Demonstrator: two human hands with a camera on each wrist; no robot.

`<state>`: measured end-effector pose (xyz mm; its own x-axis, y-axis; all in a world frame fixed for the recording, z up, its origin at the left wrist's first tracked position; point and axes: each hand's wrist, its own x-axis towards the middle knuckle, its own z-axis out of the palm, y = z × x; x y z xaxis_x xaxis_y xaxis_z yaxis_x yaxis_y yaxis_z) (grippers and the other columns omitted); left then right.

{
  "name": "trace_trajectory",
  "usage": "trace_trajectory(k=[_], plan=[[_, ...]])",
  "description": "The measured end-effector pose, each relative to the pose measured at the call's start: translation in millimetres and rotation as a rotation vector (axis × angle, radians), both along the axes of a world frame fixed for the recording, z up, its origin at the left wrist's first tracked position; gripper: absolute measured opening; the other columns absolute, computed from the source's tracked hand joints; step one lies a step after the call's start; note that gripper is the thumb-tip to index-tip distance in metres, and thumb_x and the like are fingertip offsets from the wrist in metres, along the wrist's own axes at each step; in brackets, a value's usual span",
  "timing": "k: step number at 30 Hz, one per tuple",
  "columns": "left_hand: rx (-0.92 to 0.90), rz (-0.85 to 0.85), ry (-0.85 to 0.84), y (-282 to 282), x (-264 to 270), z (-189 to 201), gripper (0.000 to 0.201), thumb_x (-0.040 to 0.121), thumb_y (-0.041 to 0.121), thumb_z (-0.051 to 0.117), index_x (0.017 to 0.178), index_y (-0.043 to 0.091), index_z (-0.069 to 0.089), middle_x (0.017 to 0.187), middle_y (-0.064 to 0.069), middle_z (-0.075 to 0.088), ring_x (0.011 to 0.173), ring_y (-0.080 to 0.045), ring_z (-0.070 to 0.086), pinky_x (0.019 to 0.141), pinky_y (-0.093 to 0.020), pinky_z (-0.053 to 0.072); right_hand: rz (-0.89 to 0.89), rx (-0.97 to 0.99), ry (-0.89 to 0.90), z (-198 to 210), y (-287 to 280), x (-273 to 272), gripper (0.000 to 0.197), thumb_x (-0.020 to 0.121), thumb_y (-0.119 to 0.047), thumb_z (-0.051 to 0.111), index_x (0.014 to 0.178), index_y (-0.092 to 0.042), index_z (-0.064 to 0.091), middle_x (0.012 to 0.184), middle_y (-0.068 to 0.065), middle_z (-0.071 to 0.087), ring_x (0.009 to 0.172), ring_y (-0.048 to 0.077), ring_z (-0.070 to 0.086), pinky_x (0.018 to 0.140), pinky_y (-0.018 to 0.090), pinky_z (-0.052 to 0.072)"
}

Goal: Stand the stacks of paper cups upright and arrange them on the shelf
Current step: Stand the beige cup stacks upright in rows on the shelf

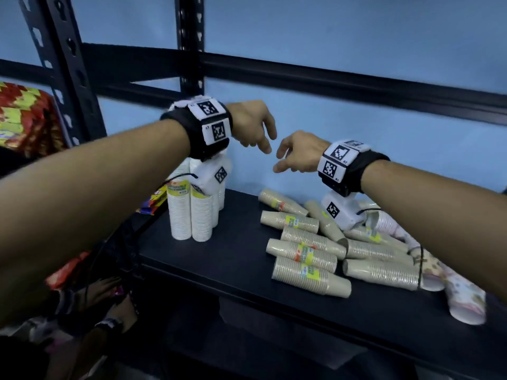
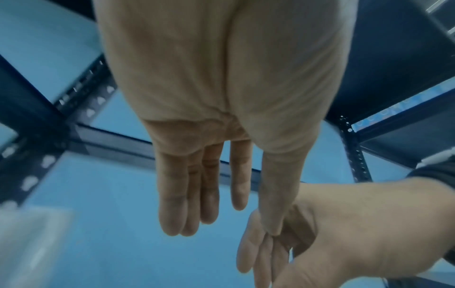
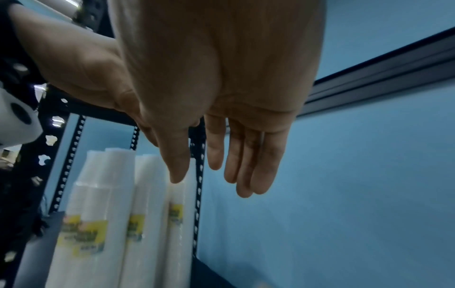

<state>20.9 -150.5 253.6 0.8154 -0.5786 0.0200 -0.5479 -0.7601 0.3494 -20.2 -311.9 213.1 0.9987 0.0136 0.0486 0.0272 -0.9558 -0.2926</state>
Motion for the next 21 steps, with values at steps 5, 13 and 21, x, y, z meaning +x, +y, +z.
trace_trajectory(k=[5, 13, 21], plan=[[0.026, -0.135, 0.138, -43.1, -2.4, -71.6, 0.042, 0.078, 0.027, 0.08, 0.118, 0.023, 0.067, 0.109, -0.007, 0.069, 0.079, -0.019, 0.06, 0.084, -0.035, 0.055, -0.075, 0.031, 0.052, -55.1, -37.0, -28.8, 0.047, 0.072, -0.04, 0.081, 0.113, -0.021, 0.066, 0.099, -0.002, 0.068, 0.091, 0.018, 0.063, 0.088, 0.037, 0.053], [0.056, -0.239, 0.301, -57.8, -7.3, -177.1, 0.043, 0.074, 0.025, 0.082, 0.114, 0.022, 0.067, 0.096, 0.002, 0.065, 0.088, -0.015, 0.06, 0.075, -0.023, 0.046, -0.147, 0.089, 0.168, -126.2, -70.6, -87.3, 0.06, 0.068, -0.044, 0.084, 0.118, -0.024, 0.058, 0.098, -0.007, 0.061, 0.089, 0.014, 0.061, 0.077, 0.03, 0.049], [-0.006, -0.244, 0.347, -52.3, -7.6, -227.3, 0.041, 0.078, 0.019, 0.081, 0.117, 0.018, 0.068, 0.103, 0.001, 0.062, 0.093, -0.011, 0.057, 0.072, -0.012, 0.043, -0.208, 0.143, 0.25, -175.3, -84.2, -127.1, 0.065, 0.061, -0.047, 0.084, 0.118, -0.029, 0.058, 0.104, -0.009, 0.061, 0.097, 0.013, 0.061, 0.087, 0.035, 0.053]])
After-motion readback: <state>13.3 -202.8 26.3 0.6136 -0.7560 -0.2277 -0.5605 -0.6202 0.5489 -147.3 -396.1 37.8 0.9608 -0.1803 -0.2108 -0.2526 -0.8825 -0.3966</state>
